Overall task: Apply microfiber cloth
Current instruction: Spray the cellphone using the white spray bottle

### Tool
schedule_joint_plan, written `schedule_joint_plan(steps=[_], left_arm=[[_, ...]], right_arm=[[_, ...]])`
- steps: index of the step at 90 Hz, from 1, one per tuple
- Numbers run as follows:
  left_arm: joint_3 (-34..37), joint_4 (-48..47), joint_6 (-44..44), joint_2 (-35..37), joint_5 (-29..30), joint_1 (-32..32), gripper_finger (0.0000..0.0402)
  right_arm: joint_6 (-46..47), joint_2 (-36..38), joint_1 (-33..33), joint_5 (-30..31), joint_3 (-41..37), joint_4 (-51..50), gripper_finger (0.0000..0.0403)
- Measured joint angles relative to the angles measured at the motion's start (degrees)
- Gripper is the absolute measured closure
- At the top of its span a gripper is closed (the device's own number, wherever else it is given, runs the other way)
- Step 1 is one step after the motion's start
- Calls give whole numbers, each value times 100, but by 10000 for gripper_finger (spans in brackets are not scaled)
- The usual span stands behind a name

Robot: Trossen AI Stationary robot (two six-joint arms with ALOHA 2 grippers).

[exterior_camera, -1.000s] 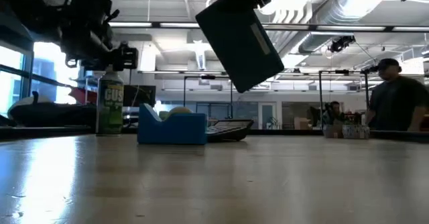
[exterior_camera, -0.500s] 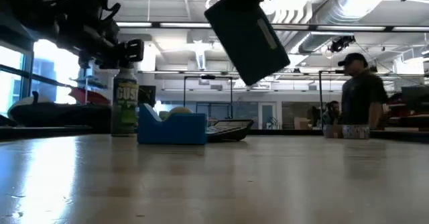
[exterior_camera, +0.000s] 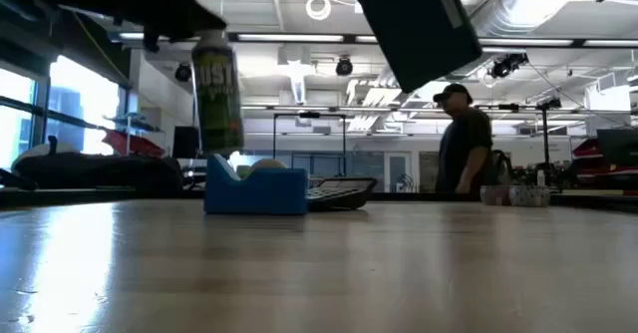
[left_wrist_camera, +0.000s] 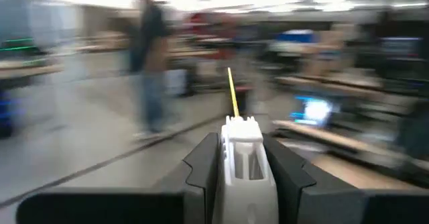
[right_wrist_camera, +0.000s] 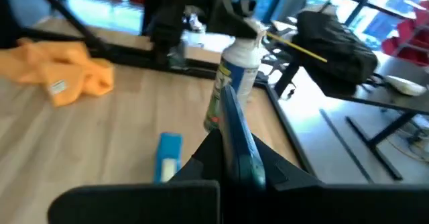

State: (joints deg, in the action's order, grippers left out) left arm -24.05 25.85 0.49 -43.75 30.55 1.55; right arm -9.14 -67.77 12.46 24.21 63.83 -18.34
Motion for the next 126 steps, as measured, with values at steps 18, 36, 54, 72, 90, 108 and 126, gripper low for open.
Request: schedule_joint_plan(steps=[18, 36, 54, 72, 90, 108, 126], left_arm=[[-433, -45, 9, -125, -153, 1523, 338], [-899, -67, 16, -637, -155, 2937, 338], [-1389, -64, -67, -1763, 1122, 4141, 338], [-2067, 161, -151, -3101, 2219, 4639, 338], [-2723, 915, -195, -4458, 2882, 4576, 338], [-3272, 1175, -604, -5407, 4072, 4318, 338], [-3537, 1182, -1284, -5813, 4806, 4165, 324]], right_arm=[[520, 83, 1097, 665, 0, -655, 403], [666, 198, 2346, 1453, 0, -809, 403], [912, 265, 2889, 3117, 2, -722, 403], [1766, 231, 2923, 3114, 2, -705, 403], [2517, -128, 2916, 3334, 2, -702, 403], [3499, -592, 2886, 4050, 2, -523, 403], [3983, -885, 2842, 4209, 2, -334, 403]])
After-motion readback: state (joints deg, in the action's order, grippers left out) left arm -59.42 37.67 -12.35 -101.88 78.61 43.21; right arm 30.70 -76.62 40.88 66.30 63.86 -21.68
